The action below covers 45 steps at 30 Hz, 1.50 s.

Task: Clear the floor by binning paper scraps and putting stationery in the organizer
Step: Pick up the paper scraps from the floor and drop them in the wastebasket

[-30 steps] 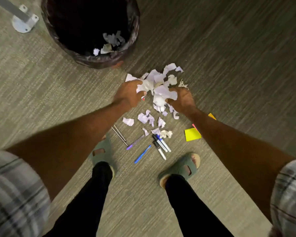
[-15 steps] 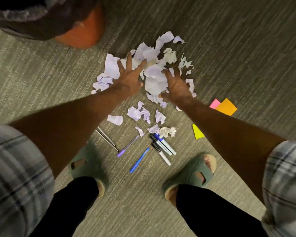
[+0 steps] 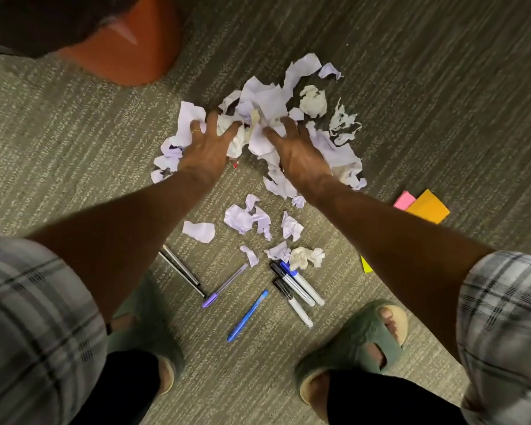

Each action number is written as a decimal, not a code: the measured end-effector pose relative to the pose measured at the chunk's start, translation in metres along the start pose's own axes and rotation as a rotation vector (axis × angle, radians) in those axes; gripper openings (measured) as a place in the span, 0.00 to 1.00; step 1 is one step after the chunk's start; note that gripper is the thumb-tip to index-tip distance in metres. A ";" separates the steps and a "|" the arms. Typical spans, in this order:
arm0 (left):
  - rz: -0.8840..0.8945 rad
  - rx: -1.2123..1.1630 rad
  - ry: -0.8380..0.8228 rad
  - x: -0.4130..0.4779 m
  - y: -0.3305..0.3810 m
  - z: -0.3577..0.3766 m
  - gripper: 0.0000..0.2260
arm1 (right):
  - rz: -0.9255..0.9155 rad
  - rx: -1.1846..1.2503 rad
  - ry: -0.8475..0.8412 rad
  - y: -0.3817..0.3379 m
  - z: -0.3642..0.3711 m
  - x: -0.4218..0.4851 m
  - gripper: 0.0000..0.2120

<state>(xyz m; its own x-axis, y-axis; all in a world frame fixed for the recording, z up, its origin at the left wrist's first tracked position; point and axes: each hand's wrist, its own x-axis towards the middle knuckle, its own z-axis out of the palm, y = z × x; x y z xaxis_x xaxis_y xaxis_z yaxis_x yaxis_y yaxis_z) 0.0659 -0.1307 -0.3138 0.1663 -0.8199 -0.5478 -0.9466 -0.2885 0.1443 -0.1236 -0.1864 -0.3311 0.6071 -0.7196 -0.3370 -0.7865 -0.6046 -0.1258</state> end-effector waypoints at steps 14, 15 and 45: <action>-0.057 -0.380 0.214 -0.047 0.004 -0.015 0.26 | 0.148 0.417 0.099 -0.013 -0.060 -0.037 0.16; -0.057 -0.403 0.222 -0.054 0.007 -0.021 0.26 | 0.158 0.436 0.086 -0.015 -0.072 -0.043 0.16; -0.459 -0.943 0.330 -0.162 -0.060 -0.441 0.15 | 0.530 1.052 -0.084 -0.190 -0.486 0.015 0.23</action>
<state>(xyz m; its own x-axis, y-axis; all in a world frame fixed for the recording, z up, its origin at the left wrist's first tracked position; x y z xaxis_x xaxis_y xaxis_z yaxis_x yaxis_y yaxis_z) 0.2177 -0.1986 0.1296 0.6472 -0.5893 -0.4836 -0.2076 -0.7466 0.6320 0.0900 -0.2482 0.1407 0.1981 -0.7479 -0.6336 -0.6684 0.3697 -0.6454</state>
